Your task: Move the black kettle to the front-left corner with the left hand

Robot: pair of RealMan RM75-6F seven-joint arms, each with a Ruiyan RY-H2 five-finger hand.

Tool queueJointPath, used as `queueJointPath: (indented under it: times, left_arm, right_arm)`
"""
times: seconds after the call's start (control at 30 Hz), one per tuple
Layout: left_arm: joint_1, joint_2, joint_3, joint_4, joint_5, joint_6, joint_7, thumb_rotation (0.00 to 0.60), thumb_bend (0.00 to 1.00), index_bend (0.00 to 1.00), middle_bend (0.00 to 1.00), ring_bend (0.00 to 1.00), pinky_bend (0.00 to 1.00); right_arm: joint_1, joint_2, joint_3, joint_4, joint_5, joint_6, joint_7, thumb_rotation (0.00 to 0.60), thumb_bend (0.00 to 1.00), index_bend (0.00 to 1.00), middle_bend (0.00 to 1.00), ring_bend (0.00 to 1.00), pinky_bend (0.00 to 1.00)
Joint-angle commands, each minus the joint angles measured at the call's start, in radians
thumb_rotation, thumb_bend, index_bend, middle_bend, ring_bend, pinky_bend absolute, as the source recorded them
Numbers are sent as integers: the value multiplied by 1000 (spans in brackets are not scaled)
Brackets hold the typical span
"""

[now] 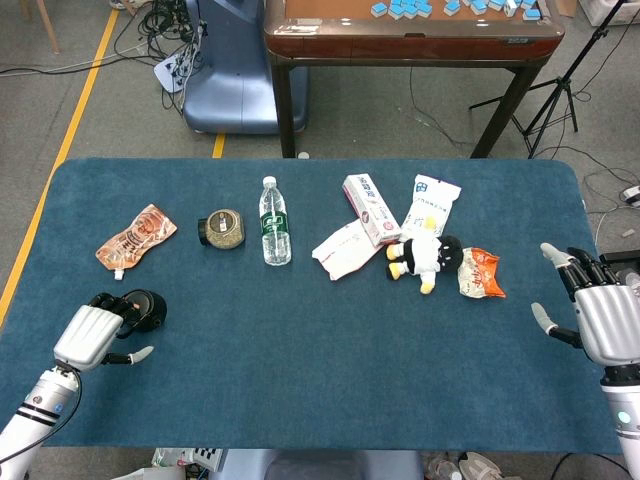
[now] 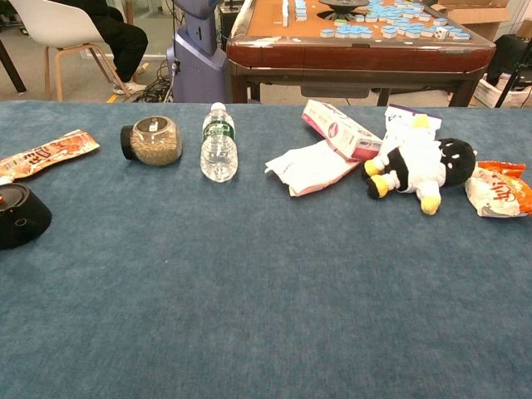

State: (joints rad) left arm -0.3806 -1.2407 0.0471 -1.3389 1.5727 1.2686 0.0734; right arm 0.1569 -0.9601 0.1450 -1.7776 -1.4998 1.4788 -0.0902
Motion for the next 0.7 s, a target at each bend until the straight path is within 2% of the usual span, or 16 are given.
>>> queueJointPath:
  times: [0.03,0.2,0.33,0.7]
  left_arm:
    - [-3,-33,13,84,35,6,-68,284,152,435,387,307,227]
    - [-5,-65,20,161,44,-7,-103,340,152,445,391,307,227]
    - [-3,-86,21,212,41,-15,-139,355,152,448,396,307,225]
    - [8,-100,25,245,44,-6,-161,355,152,482,433,318,219]
  right_arm:
    - [-1,0,-2,-3,-1,2,-4,600,328,132,245,147,252]
    - [-3,0,-6,-7,3,1,-7,600,328,133,246,147,252]
    - [-7,0,-9,-10,3,4,-8,600,328,133,246,147,252]
    - [-11,-4,-15,-10,4,4,-5,600,329,132,245,146,252]
